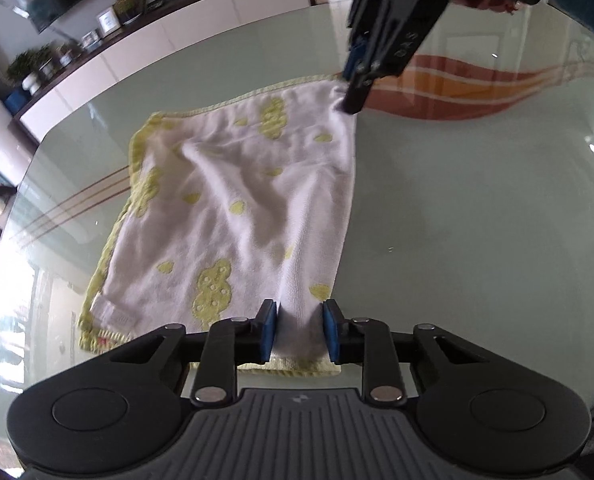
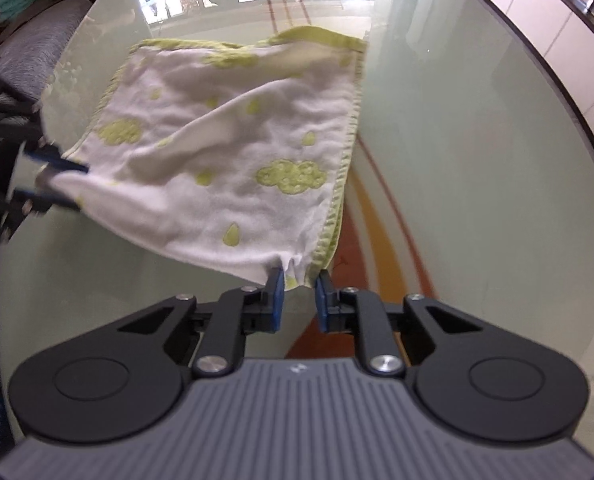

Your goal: Fold towel

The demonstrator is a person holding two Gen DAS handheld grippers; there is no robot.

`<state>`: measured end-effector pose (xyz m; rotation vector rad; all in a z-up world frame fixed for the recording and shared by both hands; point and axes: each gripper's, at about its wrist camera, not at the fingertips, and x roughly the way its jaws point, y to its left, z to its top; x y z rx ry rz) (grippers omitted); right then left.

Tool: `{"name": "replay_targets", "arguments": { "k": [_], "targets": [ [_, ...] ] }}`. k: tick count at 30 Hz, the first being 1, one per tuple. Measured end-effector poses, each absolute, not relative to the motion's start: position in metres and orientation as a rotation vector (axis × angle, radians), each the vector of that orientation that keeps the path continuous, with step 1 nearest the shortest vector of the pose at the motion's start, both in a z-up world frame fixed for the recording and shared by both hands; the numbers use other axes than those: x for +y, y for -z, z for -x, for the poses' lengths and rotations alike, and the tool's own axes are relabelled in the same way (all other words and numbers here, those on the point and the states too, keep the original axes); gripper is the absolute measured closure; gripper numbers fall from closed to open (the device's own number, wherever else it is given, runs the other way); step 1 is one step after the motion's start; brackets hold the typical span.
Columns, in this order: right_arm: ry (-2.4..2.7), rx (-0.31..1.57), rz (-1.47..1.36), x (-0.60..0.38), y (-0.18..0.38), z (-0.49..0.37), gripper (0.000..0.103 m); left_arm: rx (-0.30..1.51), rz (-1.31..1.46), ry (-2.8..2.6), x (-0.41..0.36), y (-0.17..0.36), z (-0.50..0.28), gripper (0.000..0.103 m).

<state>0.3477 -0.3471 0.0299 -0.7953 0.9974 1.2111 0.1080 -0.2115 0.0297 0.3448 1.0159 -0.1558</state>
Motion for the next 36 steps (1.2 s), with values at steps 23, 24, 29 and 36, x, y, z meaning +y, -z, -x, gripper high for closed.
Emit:
{"name": "replay_targets", "arguments": {
  "k": [23, 24, 29, 36],
  "targets": [
    [-1.105, 0.637, 0.947, -0.425, -0.064, -0.211, 0.049, 0.855, -0.451, 0.263, -0.217, -0.057, -0.068, 0.058],
    [-1.148, 0.614, 0.997, -0.413, -0.062, -0.211, 0.049, 0.849, -0.448, 0.267, -0.219, -0.058, -0.068, 0.058],
    [-1.244, 0.634, 1.107, -0.383, -0.047, -0.228, 0.052, 0.849, -0.447, 0.295, -0.231, -0.056, -0.066, 0.058],
    [-1.297, 0.730, 1.144, -0.374, -0.031, -0.248, 0.058, 0.905, -0.428, 0.304, -0.233, -0.043, -0.094, 0.058]
  ]
}}
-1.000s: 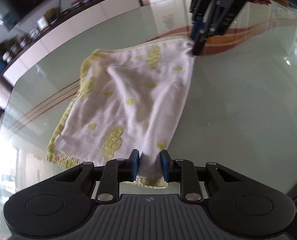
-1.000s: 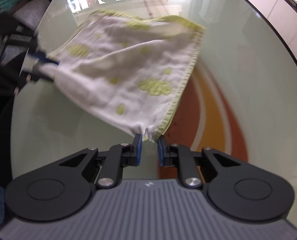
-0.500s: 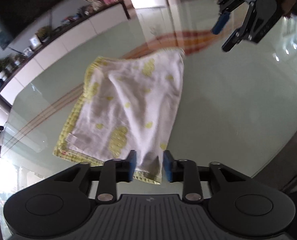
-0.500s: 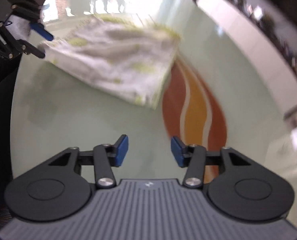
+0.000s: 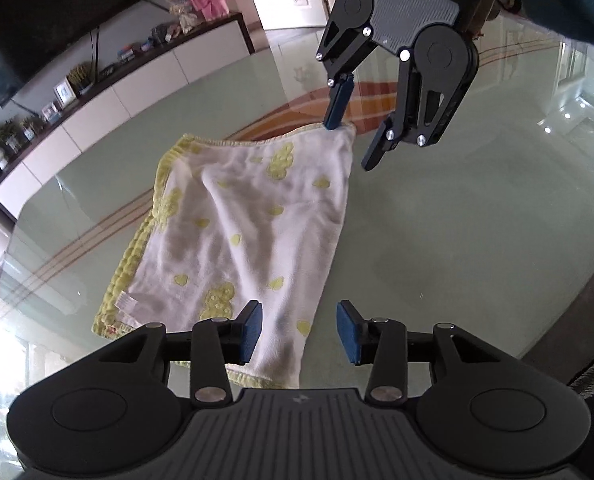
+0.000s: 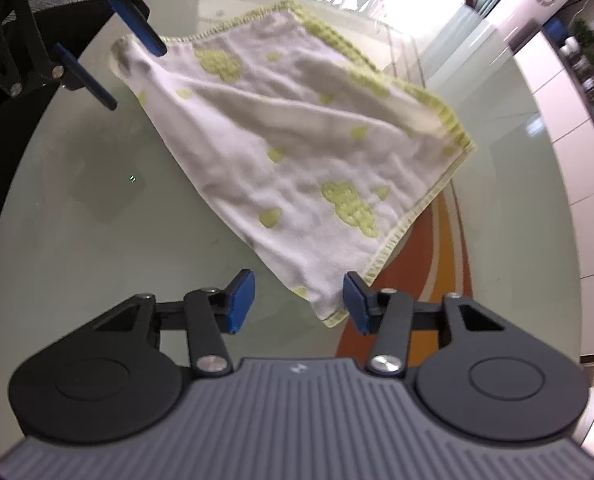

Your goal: Fold towel

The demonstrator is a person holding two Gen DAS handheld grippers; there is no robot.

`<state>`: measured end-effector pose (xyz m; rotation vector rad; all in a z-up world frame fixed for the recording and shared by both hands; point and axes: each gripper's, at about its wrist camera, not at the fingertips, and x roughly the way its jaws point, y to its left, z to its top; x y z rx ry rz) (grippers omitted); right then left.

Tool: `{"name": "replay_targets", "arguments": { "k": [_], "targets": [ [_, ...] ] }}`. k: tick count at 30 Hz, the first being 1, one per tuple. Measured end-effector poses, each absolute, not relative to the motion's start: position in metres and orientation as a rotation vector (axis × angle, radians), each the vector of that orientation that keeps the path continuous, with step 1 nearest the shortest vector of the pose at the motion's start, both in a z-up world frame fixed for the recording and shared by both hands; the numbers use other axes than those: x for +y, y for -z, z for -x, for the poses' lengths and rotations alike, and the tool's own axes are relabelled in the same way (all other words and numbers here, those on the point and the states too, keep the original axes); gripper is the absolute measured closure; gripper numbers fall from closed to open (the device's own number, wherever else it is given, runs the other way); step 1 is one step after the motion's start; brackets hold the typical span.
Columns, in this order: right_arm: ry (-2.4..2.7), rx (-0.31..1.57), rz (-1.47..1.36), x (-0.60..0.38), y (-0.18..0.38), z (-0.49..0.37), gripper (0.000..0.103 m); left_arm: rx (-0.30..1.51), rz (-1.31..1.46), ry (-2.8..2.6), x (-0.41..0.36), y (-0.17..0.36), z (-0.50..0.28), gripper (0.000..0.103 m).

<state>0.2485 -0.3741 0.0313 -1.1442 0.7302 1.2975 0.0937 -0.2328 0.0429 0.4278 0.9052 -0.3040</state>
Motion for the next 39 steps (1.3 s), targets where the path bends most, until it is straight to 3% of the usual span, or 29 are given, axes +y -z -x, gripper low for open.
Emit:
{"name": "replay_targets", "arguments": {
  "k": [9, 14, 16, 22, 39],
  "targets": [
    [-1.377, 0.767, 1.172, -0.357, -0.026, -0.264, 0.065, 1.043, -0.390, 0.247, -0.234, -0.032, -0.119, 0.070],
    [-1.407, 0.831, 1.159, -0.347, -0.027, -0.268, 0.086, 1.087, -0.371, 0.229, -0.236, -0.034, -0.124, 0.073],
    [-1.417, 0.839, 1.171, -0.345, -0.027, -0.266, 0.090, 1.097, -0.365, 0.223, -0.236, -0.034, -0.125, 0.074],
    [-1.407, 0.889, 1.148, -0.351, -0.027, -0.263, 0.092, 1.100, -0.369, 0.215, -0.233, -0.035, -0.119, 0.092],
    [-1.427, 1.058, 1.016, -0.369, -0.040, -0.177, 0.093, 1.089, -0.552, 0.349, -0.204, -0.041, -0.075, 0.094]
  ]
}}
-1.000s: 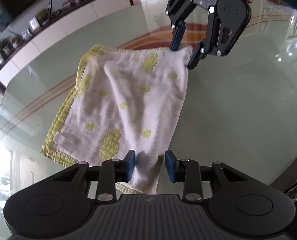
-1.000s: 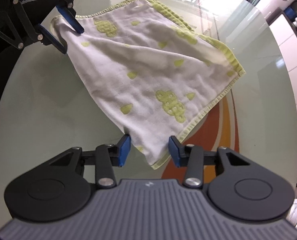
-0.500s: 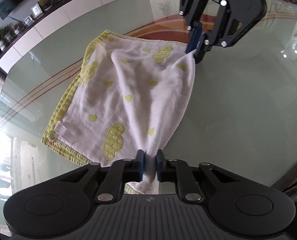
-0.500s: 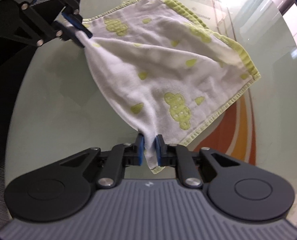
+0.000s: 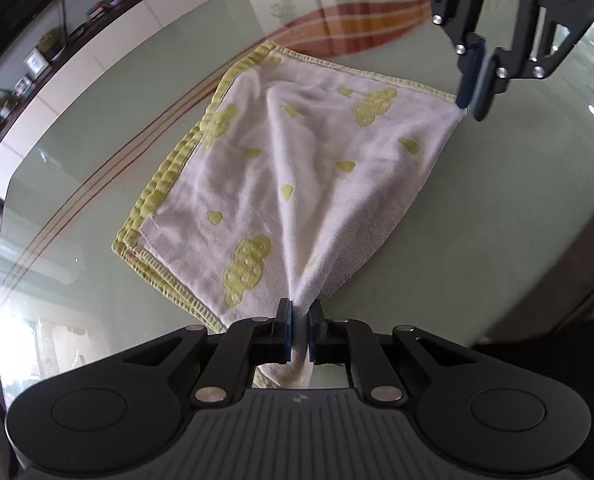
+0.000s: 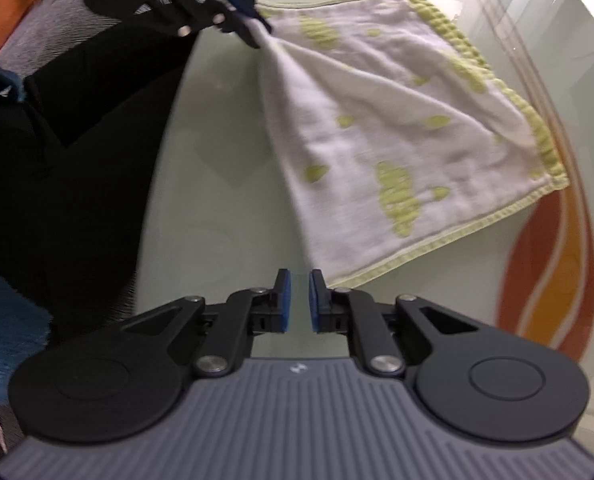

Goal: Fold towel
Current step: 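Open both grippers to release the folded towel, then move both grippers to the folded edge of the towel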

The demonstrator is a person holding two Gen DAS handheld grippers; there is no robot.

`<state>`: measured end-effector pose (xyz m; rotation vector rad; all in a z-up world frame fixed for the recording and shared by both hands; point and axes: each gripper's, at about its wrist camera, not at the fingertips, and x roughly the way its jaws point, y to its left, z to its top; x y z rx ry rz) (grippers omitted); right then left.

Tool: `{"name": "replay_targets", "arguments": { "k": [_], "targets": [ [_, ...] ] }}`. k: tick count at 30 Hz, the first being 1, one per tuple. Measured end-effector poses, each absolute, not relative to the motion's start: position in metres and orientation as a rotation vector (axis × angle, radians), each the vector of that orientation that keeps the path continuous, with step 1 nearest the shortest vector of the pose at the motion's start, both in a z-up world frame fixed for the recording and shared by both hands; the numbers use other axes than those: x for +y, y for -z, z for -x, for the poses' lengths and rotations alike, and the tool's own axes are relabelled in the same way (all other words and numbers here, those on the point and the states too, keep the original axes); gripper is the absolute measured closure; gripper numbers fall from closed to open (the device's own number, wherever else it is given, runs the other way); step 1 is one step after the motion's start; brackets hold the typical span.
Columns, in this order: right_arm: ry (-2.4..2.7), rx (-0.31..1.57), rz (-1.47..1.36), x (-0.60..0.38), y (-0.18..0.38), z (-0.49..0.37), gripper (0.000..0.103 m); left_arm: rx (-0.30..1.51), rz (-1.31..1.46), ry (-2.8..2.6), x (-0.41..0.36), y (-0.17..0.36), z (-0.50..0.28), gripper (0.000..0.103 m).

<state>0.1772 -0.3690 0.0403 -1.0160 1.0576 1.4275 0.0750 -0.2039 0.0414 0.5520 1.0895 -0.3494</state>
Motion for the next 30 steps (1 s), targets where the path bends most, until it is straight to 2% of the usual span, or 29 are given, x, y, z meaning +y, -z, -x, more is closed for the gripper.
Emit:
{"name": "replay_targets", "arguments": {
  "k": [2, 3, 5, 6, 7, 8, 9, 10, 12, 14, 17, 19, 22, 27, 30],
  "targets": [
    [-1.426, 1.054, 1.012, -0.368, -0.040, -0.171, 0.093, 1.088, -0.544, 0.363, -0.198, -0.042, -0.072, 0.092],
    [-1.427, 1.040, 0.998, -0.368, -0.043, -0.168, 0.090, 1.084, -0.535, 0.372, -0.196, -0.043, -0.070, 0.084],
    [-1.427, 1.025, 0.963, -0.370, -0.049, -0.168, 0.066, 1.061, -0.489, 0.379, -0.192, -0.051, -0.063, 0.072],
    [-1.423, 0.994, 0.934, -0.371, -0.057, -0.169, 0.059, 1.051, -0.472, 0.378, -0.190, -0.054, -0.059, 0.060],
    [-1.418, 0.962, 0.899, -0.371, -0.065, -0.170, 0.048, 1.027, -0.447, 0.376, -0.187, -0.060, -0.055, 0.053],
    [-1.409, 0.936, 0.873, -0.371, -0.071, -0.172, 0.041, 1.008, -0.426, 0.374, -0.182, -0.065, -0.054, 0.049],
    [-1.392, 0.911, 0.854, -0.370, -0.075, -0.175, 0.037, 1.001, -0.416, 0.372, -0.180, -0.068, -0.058, 0.042],
    [-1.375, 0.887, 0.834, -0.370, -0.080, -0.179, 0.029, 0.984, -0.399, 0.356, -0.174, -0.074, -0.062, 0.035],
    [-1.330, 0.841, 0.807, -0.368, -0.085, -0.186, 0.016, 0.958, -0.389, 0.317, -0.168, -0.078, -0.068, 0.028],
    [-1.288, 0.809, 0.767, -0.366, -0.089, -0.196, 0.004, 0.939, -0.382, 0.247, -0.159, -0.080, -0.079, 0.026],
    [-1.246, 0.793, 0.702, -0.362, -0.091, -0.210, 0.000, 0.975, -0.339, 0.184, -0.146, -0.075, -0.100, 0.025],
    [-1.195, 0.795, 0.701, -0.356, -0.088, -0.219, 0.000, 0.991, -0.334, 0.155, -0.139, -0.068, -0.116, 0.017],
    [-1.078, 0.796, 0.724, -0.350, -0.085, -0.230, 0.000, 1.010, -0.342, 0.153, -0.135, -0.062, -0.127, 0.017],
    [-0.958, 0.918, 0.676, -0.344, -0.071, -0.265, 0.000, 1.006, -0.217, 0.179, -0.109, -0.064, -0.153, 0.015],
    [-0.938, 0.921, 0.665, -0.346, -0.067, -0.272, 0.000, 0.997, -0.270, 0.188, -0.113, -0.061, -0.161, 0.016]
  ]
}}
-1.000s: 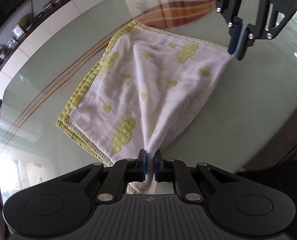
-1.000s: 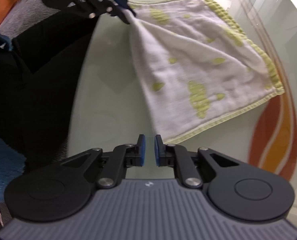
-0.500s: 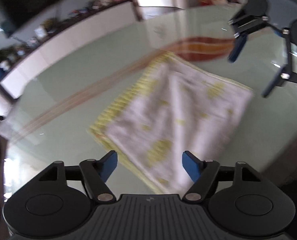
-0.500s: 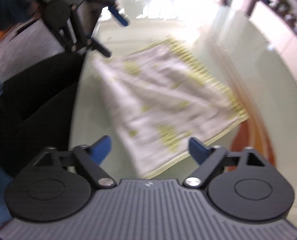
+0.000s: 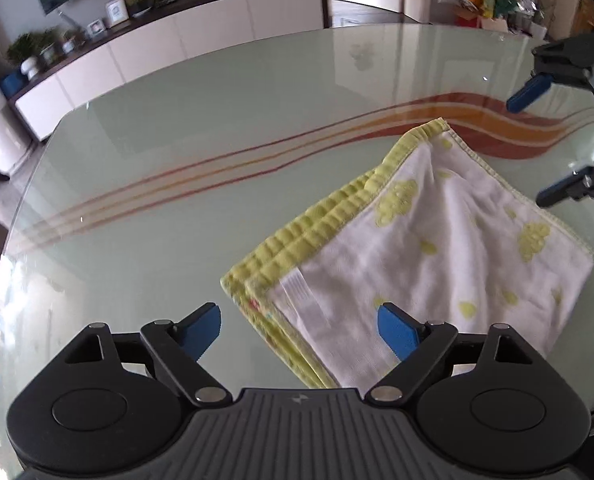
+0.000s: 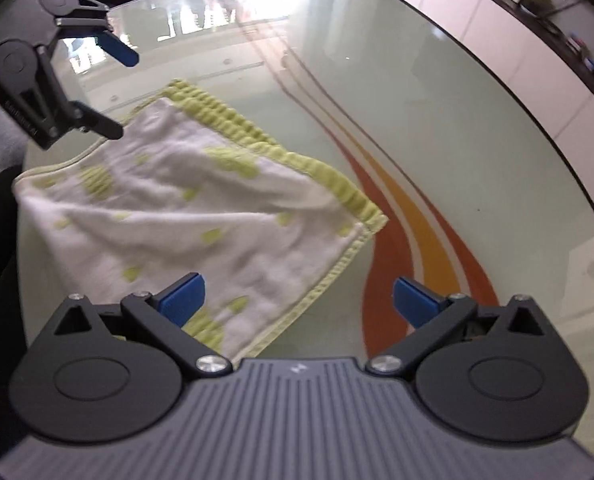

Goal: Fold towel
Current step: 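Move both grippers to the folded edge of the towel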

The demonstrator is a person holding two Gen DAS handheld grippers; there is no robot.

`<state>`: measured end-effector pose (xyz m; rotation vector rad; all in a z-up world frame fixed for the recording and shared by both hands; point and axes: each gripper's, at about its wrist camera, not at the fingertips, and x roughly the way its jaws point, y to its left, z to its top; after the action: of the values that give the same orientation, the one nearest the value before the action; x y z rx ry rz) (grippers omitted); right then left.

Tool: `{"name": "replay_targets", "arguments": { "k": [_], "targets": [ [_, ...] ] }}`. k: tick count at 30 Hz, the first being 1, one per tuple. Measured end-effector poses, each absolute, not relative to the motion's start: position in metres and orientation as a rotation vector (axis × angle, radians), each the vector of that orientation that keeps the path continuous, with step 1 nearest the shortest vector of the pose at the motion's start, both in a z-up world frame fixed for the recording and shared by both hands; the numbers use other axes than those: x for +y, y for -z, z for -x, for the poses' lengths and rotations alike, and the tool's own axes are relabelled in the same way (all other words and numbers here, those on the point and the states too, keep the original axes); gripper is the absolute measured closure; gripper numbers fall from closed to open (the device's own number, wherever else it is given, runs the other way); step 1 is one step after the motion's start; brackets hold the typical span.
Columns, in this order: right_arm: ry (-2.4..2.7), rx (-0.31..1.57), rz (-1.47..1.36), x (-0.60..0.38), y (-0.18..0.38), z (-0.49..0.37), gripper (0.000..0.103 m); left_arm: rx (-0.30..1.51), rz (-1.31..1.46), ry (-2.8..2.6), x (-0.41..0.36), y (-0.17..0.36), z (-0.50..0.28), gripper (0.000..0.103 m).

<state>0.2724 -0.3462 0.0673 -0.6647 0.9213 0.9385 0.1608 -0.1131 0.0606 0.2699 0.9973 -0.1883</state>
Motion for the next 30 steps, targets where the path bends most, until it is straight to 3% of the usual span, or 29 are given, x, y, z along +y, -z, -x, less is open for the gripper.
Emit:
{"name": "replay_targets", "arguments": {
  "k": [2, 5, 7, 12, 14, 16, 22, 25, 30],
  "targets": [
    [-0.944, 0.909, 0.646, -0.348, -0.066, -0.278, 0.004, 1.010, -0.316, 0.187, -0.117, -0.053, -0.170, 0.018],
    [-0.930, 0.888, 0.634, -0.350, -0.066, -0.283, 0.006, 1.031, -0.284, 0.197, -0.115, -0.046, -0.178, 0.029],
    [-0.905, 0.881, 0.624, -0.350, -0.065, -0.289, 0.006, 1.040, -0.256, 0.202, -0.113, -0.044, -0.182, 0.043],
    [-0.882, 0.855, 0.601, -0.350, -0.063, -0.302, 0.004, 1.063, -0.238, 0.207, -0.108, -0.037, -0.186, 0.045],
    [-0.898, 0.876, 0.587, -0.348, -0.062, -0.305, 0.002, 1.050, -0.249, 0.210, -0.110, -0.039, -0.185, 0.041],
    [-0.893, 0.870, 0.596, -0.345, -0.061, -0.303, 0.000, 1.031, -0.276, 0.202, -0.113, -0.040, -0.183, 0.021],
    [-0.900, 0.771, 0.684, -0.336, -0.061, -0.287, 0.000, 1.010, -0.274, 0.203, -0.117, -0.043, -0.177, 0.019],
    [-0.885, 0.811, 0.644, -0.335, -0.063, -0.295, 0.000, 1.015, -0.247, 0.189, -0.115, -0.042, -0.177, 0.014],
    [-0.791, 0.838, 0.571, -0.337, -0.069, -0.313, 0.000, 1.064, -0.075, 0.193, -0.103, -0.042, -0.181, 0.013]
  ]
}}
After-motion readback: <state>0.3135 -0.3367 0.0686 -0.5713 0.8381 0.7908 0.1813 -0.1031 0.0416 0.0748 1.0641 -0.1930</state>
